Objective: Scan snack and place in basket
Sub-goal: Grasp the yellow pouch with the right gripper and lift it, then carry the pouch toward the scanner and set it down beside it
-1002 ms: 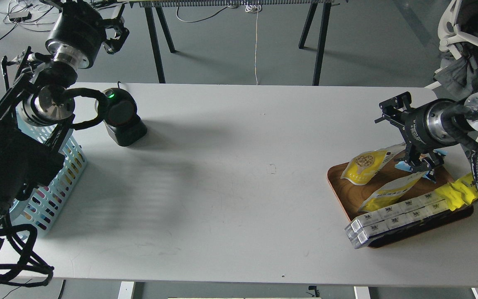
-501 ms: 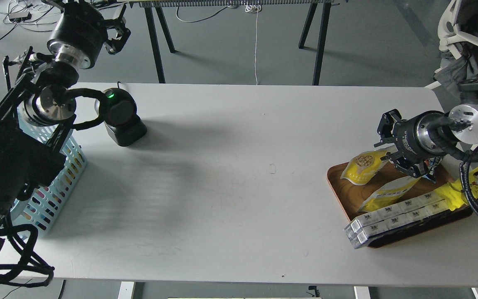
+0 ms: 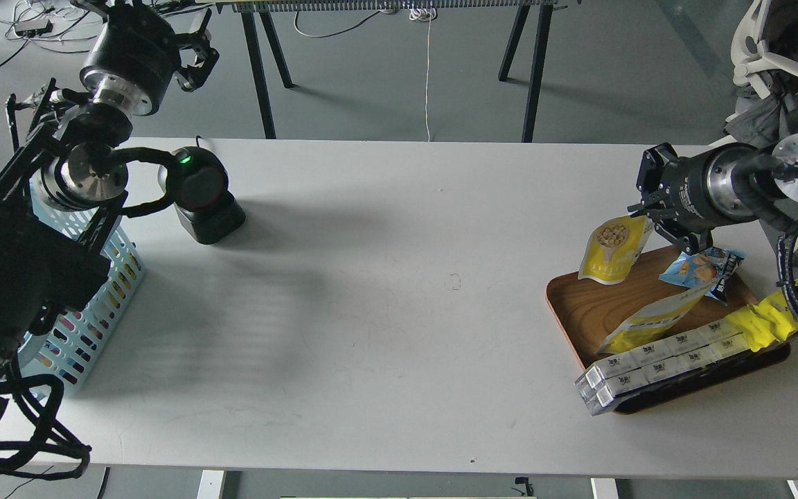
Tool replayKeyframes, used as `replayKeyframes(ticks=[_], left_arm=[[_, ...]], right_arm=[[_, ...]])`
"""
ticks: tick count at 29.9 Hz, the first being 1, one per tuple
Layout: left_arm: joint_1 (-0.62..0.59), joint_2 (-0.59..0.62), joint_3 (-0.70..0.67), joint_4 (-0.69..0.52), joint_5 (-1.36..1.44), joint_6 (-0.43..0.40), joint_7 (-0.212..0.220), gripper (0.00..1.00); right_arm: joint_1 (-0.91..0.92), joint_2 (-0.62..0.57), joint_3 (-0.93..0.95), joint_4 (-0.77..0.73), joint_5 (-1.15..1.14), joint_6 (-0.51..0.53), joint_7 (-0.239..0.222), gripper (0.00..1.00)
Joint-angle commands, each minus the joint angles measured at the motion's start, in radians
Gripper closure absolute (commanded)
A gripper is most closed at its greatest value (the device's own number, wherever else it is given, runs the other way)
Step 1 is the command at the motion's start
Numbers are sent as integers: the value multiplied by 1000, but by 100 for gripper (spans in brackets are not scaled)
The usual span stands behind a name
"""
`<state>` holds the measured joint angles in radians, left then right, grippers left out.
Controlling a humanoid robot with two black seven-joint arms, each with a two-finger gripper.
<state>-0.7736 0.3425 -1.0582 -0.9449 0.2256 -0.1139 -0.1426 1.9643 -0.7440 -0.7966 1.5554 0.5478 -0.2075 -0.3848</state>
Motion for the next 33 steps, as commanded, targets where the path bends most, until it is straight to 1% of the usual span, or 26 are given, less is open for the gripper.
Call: replayKeyframes(ticks=[1, 4, 7, 8, 11, 14, 17, 20, 23, 27, 30, 33], left_arm=[[0, 3, 0, 0, 0, 2, 0, 0], [0, 1, 0, 0, 0, 2, 0, 0], [0, 1, 0, 0, 0, 2, 0, 0], [0, 1, 0, 0, 0, 2, 0, 0], [0, 0, 0, 0, 0, 3, 0, 0], [-1, 1, 0, 0, 0, 3, 1, 0], [-1, 4, 0, 0, 0, 3, 1, 0], [0, 7, -2, 0, 0, 2, 1, 0], [0, 18, 0, 0, -2, 2, 1, 0], [-1, 20, 0, 0, -2, 3, 1, 0], [0, 18, 0, -2, -2, 2, 1, 0], [0, 18, 0, -2, -2, 2, 1, 0]], right_arm=[[105, -29, 29, 2, 14, -4, 1, 99], [137, -37, 98, 0, 85, -12, 4, 99], [127, -26, 216, -3, 144, -62, 18, 99], [120, -22, 250, -3, 155, -72, 29, 99], [105, 15, 304, -8, 199, -88, 82, 99], [56, 119, 348, -31, 212, -118, 127, 100], [-65, 204, 486, -64, 210, -174, 149, 99], [-175, 314, 589, -119, 202, -217, 159, 99], [-261, 409, 629, -169, 178, -239, 162, 99], [-338, 488, 661, -195, 129, -280, 172, 99], [-389, 551, 689, -210, 126, -281, 181, 99], [-416, 587, 695, -222, 100, -281, 185, 99]])
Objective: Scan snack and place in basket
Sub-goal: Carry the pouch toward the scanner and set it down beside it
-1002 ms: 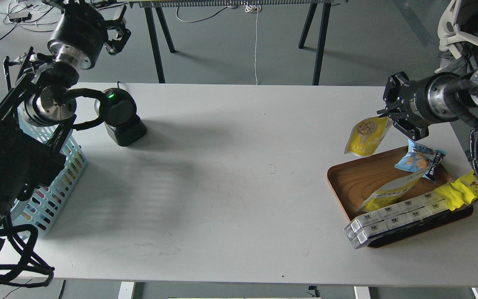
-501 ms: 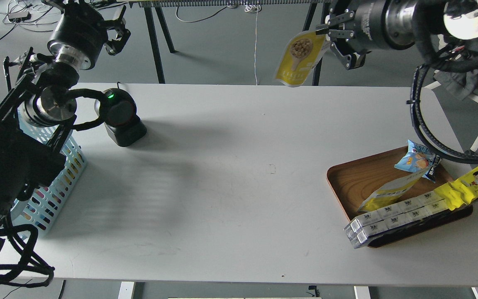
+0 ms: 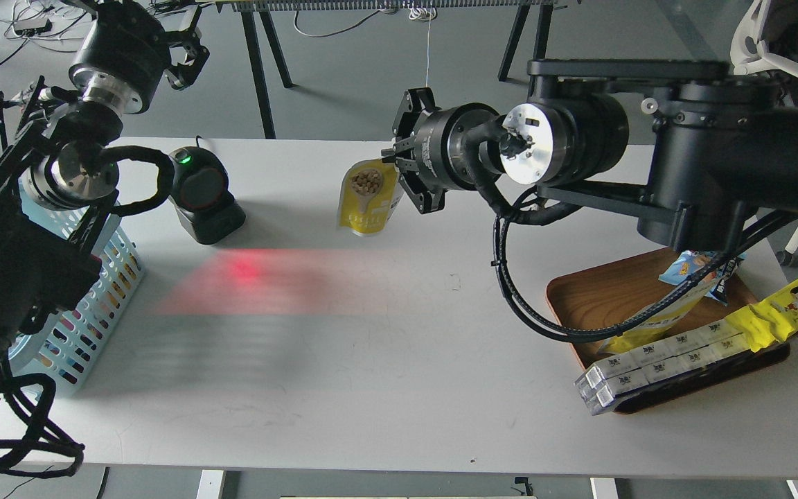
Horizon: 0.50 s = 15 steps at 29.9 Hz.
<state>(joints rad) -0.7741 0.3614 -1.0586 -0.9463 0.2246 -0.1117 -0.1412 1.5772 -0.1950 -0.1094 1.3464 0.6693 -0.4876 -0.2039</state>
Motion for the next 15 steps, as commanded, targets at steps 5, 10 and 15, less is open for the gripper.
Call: replayKeyframes(ticks=[5, 10, 15], left_arm=[[1, -1, 0, 0, 1, 0, -1, 0], [1, -1, 0, 0, -1, -2, -1, 0], [1, -1, 0, 0, -1, -2, -1, 0]], right_arm=[[-68, 94, 13, -36, -30, -1, 5, 99], [-88, 121, 14, -65, -33, -1, 6, 99], [-98, 144, 14, -96, -49, -1, 5, 99]])
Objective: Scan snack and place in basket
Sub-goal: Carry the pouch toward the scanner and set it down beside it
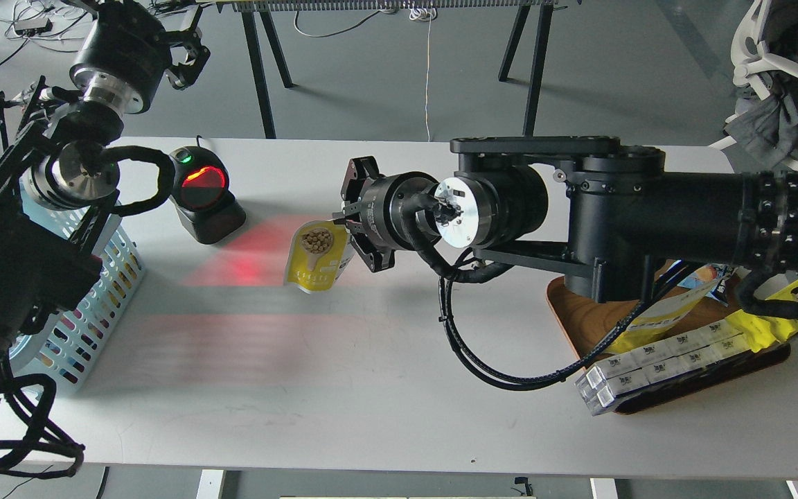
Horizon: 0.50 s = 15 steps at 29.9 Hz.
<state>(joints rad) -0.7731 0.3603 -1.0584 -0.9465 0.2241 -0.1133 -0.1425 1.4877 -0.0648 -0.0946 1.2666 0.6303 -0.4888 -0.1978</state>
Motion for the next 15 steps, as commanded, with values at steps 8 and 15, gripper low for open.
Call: replayKeyframes(ticks=[8, 15], left_arm=[[0, -3, 2, 0, 0, 0, 0, 0], [0, -6, 2, 0, 0, 0, 0, 0]], right_arm=[[-32, 65, -11, -64, -11, 0, -8, 99], [-26, 65, -14, -84, -11, 0, -14, 100]])
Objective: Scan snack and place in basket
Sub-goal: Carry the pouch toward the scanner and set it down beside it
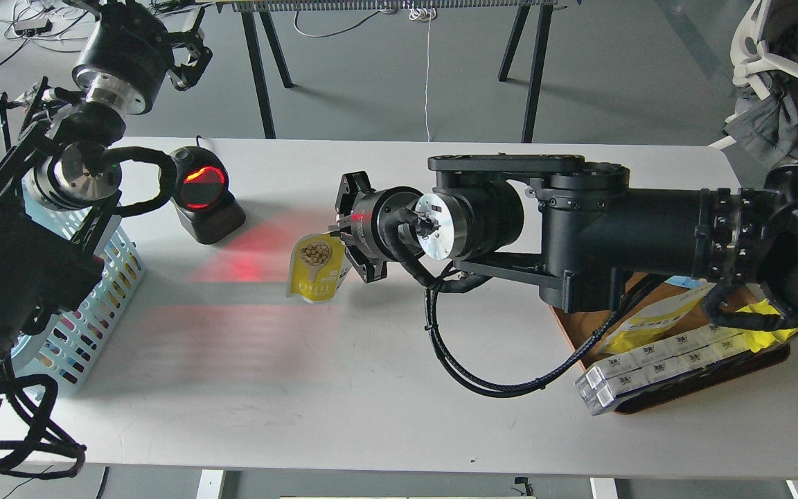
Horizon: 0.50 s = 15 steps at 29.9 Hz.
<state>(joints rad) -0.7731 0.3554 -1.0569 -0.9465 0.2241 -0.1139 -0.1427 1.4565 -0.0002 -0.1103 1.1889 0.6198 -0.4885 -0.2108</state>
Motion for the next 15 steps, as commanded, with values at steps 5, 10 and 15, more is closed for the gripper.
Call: replayKeyframes(ticks=[5, 10, 15], left_arm=[[0, 0, 0, 0, 0, 0, 0, 0], [1, 0, -2, 0, 0, 0, 0, 0], [1, 2, -2, 0, 0, 0, 0, 0]], right_arm=[[12, 0, 0, -6, 0, 0, -10, 99], [15, -3, -2, -8, 0, 0, -24, 99], [18, -6, -6, -9, -2, 0, -25, 99]])
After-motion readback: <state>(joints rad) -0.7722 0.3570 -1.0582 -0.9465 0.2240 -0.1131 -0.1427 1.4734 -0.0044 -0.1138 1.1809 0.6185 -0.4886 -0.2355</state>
